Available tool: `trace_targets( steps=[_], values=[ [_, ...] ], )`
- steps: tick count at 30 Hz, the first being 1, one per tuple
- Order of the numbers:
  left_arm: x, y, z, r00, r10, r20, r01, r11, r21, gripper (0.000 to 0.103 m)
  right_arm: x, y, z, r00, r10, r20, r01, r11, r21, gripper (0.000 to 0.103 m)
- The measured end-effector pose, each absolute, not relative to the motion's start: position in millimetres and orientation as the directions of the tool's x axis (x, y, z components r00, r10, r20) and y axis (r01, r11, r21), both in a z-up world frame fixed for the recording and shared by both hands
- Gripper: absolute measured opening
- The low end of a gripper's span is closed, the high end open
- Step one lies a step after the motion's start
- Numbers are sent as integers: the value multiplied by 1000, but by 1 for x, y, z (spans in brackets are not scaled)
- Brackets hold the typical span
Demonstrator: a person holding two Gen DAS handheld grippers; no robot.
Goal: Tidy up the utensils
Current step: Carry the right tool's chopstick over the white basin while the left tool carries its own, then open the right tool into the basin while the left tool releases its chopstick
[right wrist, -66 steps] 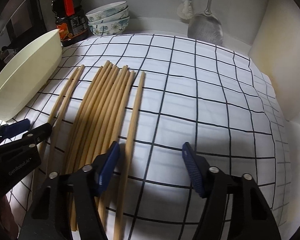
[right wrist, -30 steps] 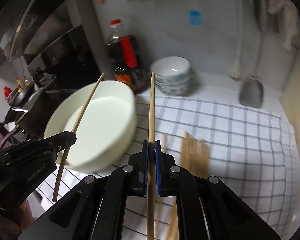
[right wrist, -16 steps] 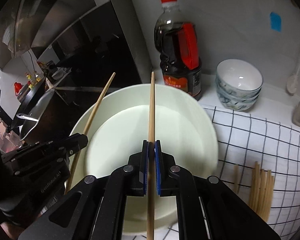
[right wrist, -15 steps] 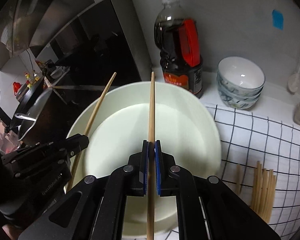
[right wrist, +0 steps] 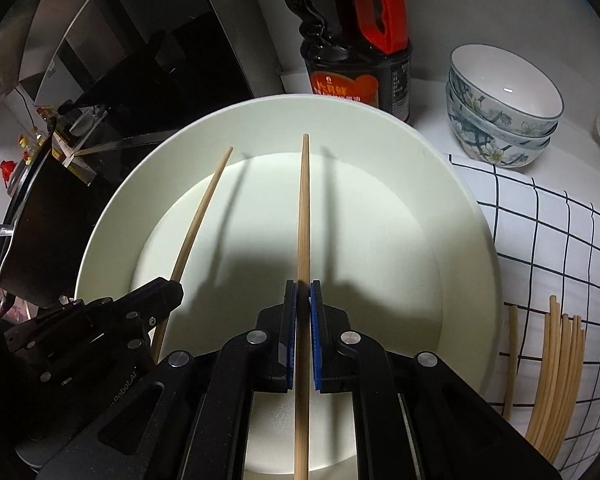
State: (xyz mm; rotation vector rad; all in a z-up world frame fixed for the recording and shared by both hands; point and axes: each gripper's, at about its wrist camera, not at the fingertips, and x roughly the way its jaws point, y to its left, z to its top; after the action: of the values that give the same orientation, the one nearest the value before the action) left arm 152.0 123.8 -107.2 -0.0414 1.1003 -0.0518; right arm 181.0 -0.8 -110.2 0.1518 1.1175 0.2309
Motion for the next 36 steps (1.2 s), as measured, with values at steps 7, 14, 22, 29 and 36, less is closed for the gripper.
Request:
trace_targets(
  steps=[7,14,22,29,36],
  values=[
    [151,128,-111,431,-48,-901,-3,998,-55,8,184,1,-114,418,233,-878,-97,973,212,11],
    [141,130,-98,468,-14,-883,-31,999,-33,69,172,-9,-99,462,217,-860,-98,976,194,26],
    [128,133,-79,503,11,-864,-52,999,-17,76,147,-22,-80,504,192,-842,-87,981,172,45],
    [108,126,-61,531,34,-847,-49,999,9,81,120,-40,-69,529,161,-833,-54,986,156,52],
    [88,104,-49,544,14,-839,-25,1000,0,85,92,-62,-59,539,145,-830,-29,988,153,56]
  ],
)
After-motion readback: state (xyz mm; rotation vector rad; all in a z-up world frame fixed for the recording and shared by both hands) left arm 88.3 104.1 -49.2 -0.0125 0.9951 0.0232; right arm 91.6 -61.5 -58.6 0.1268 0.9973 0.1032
